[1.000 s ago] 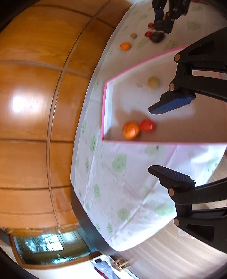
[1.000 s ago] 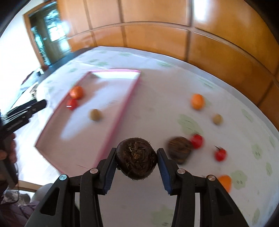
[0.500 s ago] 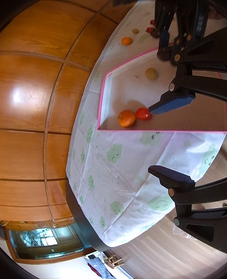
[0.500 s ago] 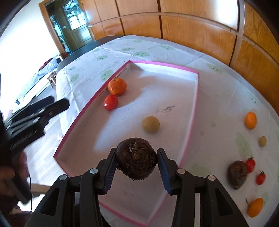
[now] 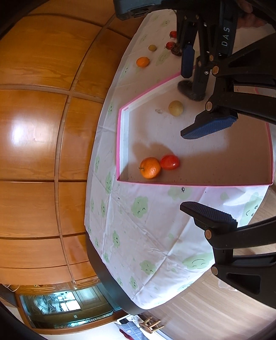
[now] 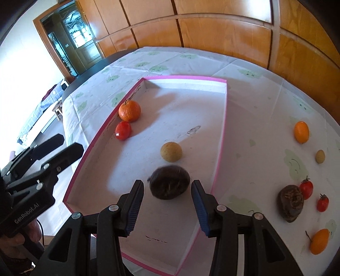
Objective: Organize fruits
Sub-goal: 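Grasp a dark brown lumpy fruit with the right gripper and release it in the tray, then move the left tool from the tray toward the other dark brown fruit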
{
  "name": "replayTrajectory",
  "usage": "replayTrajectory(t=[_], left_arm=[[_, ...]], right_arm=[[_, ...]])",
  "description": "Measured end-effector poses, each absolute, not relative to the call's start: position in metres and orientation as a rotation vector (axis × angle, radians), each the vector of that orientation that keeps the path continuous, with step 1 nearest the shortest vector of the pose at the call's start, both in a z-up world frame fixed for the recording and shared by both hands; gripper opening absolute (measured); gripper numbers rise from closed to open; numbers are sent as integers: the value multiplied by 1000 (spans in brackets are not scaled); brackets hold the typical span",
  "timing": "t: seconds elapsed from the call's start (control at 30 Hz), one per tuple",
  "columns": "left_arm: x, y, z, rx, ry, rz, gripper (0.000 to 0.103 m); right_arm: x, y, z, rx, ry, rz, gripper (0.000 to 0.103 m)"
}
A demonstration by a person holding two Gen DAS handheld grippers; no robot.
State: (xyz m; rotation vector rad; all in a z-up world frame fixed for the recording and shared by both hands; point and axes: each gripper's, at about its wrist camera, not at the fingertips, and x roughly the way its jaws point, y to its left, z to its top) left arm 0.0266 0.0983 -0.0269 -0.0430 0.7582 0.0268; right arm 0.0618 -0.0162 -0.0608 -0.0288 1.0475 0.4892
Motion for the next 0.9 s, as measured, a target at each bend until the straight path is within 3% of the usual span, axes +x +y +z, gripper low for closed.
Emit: replayTrajectory(t=[0.9], left_arm=[[15, 62, -21, 33, 746, -44, 63]], right_arm=[[32, -54, -28, -37, 917, 391, 47]])
